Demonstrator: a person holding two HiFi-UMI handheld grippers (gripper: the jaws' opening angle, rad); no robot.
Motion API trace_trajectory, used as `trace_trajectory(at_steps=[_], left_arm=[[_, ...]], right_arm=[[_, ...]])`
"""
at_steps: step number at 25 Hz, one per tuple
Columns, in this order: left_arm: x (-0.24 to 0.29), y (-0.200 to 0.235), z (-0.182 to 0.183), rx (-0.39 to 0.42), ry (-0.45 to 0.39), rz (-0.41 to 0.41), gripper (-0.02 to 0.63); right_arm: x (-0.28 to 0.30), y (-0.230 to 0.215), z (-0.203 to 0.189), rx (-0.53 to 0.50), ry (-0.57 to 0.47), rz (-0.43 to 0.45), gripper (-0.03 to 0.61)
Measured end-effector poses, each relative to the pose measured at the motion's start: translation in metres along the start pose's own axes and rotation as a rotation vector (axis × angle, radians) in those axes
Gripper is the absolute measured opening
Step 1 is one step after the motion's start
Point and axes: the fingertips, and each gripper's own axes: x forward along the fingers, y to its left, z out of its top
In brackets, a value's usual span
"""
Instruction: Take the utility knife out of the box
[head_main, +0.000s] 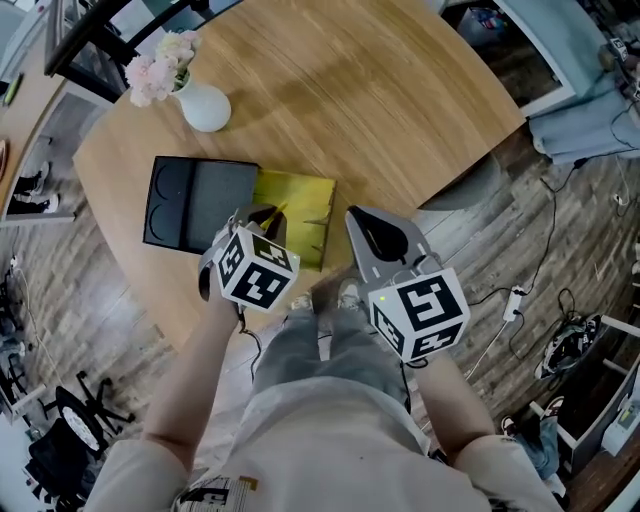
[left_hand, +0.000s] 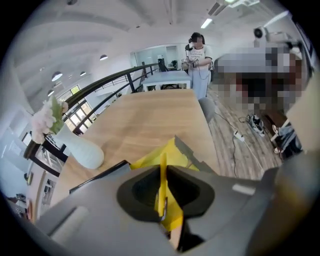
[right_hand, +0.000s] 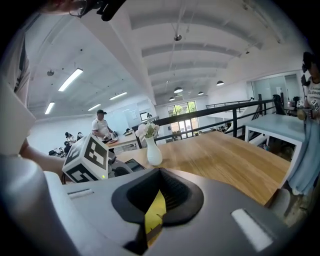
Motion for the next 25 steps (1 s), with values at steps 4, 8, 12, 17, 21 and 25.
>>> trace_trajectory(at_steps=[4, 8, 12, 17, 21, 25], left_arm=[[-0.048, 0.006, 0.016, -0.032, -0.086, 0.035, 0.041], [-0.100, 0.009, 0.034, -0.082, -0.215, 0.072, 0.040], [-0.151, 0.015, 0.049, -0.162, -0.379, 0.094, 0.038], [-0.213, 0.023, 0.065, -0.163, -0.514, 0.190, 0.037], [-0.264, 0.025, 0.079, -0.139, -0.619, 0.253, 0.035], [-0.309, 0.023, 0.094, -0.100, -0.715, 0.304, 0.035]], right_arm=[[-0.018, 0.011, 0.024, -0.034, -0.046, -0.008, 0.000], [-0.044, 0.028, 0.047, -0.025, -0.102, 0.014, 0.000], [-0.064, 0.045, 0.064, -0.047, -0.144, 0.021, 0.000], [-0.092, 0.064, 0.089, -0.089, -0.200, 0.018, 0.000], [-0.120, 0.082, 0.117, -0.155, -0.257, 0.010, 0.000], [-0.144, 0.097, 0.148, -0.191, -0.325, 0.017, 0.000]])
